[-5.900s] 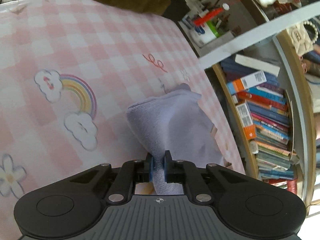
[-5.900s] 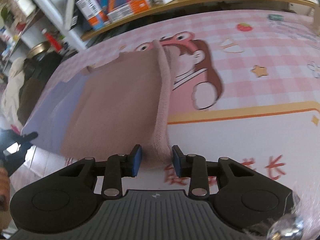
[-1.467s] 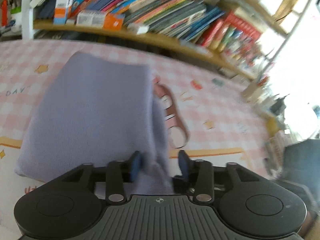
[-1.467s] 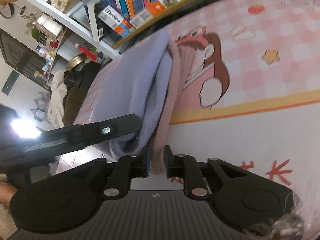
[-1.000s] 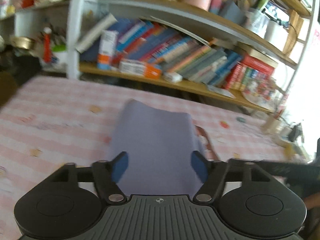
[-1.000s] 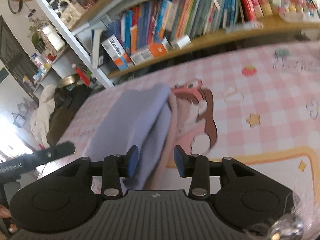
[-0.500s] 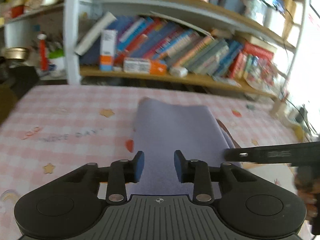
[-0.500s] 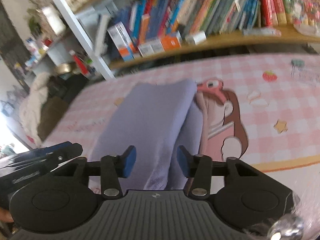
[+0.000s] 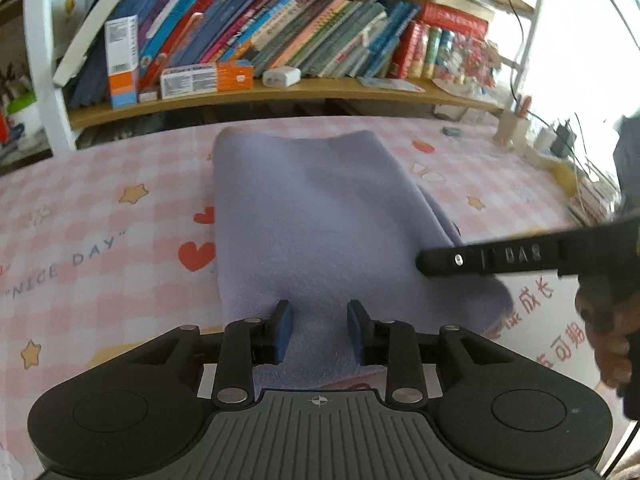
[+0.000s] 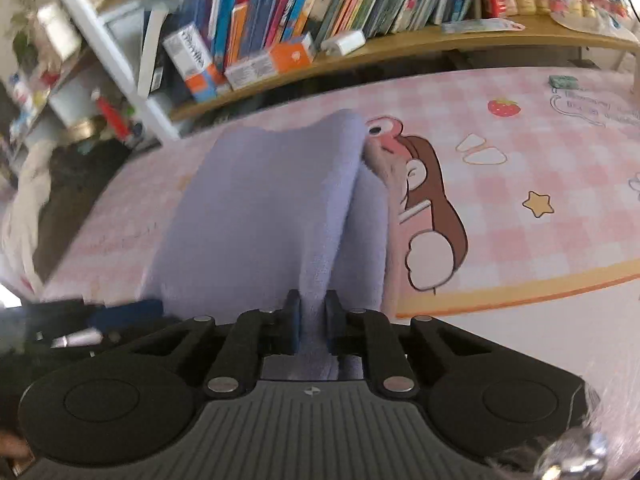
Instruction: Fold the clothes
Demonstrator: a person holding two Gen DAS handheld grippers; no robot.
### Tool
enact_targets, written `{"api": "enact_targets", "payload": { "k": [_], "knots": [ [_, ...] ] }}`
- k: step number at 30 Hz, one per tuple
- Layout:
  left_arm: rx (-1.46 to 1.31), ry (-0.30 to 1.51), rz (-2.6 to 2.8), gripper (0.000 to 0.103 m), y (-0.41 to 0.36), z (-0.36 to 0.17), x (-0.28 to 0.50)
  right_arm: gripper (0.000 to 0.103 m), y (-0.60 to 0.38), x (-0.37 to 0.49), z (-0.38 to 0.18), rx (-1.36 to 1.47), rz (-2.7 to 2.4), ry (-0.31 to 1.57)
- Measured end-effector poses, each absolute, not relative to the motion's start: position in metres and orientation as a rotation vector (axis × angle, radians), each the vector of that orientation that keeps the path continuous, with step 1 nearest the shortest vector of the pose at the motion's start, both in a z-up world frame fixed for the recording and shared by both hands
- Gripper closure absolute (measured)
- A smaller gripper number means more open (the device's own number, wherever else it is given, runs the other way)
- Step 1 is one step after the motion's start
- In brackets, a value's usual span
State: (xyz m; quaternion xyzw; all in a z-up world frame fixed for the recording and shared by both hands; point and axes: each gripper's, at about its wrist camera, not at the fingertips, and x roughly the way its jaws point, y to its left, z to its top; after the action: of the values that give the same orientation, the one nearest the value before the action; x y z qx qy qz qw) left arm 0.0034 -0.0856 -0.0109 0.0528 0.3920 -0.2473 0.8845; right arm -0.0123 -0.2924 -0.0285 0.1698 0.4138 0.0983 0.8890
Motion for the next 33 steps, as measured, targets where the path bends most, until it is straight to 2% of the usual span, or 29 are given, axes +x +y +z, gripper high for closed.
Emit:
{"api": "enact_targets", "payload": {
  "k": [3,4,6,14,15,16,17,22,26,29,30,33],
  "knots": [
    [0.079,0.822,-0.530,0.070,-0.080,-0.011,0.005,0.084,-0.291,-0.010,-0.016,0.332,0.205,0.857],
    [0.072,0.823,-0.534,0.069,-0.078,-0.011,0.006,0.074,-0.291,-0.009,-0.013,0.330,0.201,0.846],
    [0.070,0.825,-0.539,0.068,-0.078,-0.011,0.006,0.067,-0.291,-0.004,-0.007,0.336,0.189,0.826],
    [0.039,0.845,-0.534,0.066,-0.078,-0.012,0.010,0.067,-0.301,0.025,-0.022,0.466,0.152,0.858],
    [0.029,0.849,-0.532,0.066,-0.077,-0.012,0.011,0.070,-0.303,0.026,-0.023,0.489,0.148,0.853],
    [0.018,0.854,-0.530,0.066,-0.076,-0.013,0.012,0.086,-0.303,0.025,-0.021,0.497,0.162,0.841],
    [0.011,0.859,-0.527,0.066,-0.075,-0.013,0.013,0.091,-0.303,0.023,-0.018,0.502,0.184,0.827],
    [-0.002,0.866,-0.511,0.066,-0.076,-0.014,0.015,0.091,-0.302,0.005,0.006,0.484,0.302,0.678],
    [0.000,0.871,-0.512,0.066,-0.079,-0.014,0.016,0.091,-0.298,0.022,-0.017,0.417,0.174,0.837],
    [0.007,0.871,-0.509,0.065,-0.080,-0.014,0.015,0.090,-0.297,0.026,-0.025,0.418,0.159,0.859],
    [0.000,0.870,-0.512,0.060,-0.079,-0.014,0.015,0.086,-0.294,0.025,-0.023,0.392,0.162,0.859],
    [-0.035,0.854,-0.517,0.047,-0.077,-0.008,0.012,0.064,-0.289,0.018,-0.012,0.328,0.152,0.834]
  ]
}}
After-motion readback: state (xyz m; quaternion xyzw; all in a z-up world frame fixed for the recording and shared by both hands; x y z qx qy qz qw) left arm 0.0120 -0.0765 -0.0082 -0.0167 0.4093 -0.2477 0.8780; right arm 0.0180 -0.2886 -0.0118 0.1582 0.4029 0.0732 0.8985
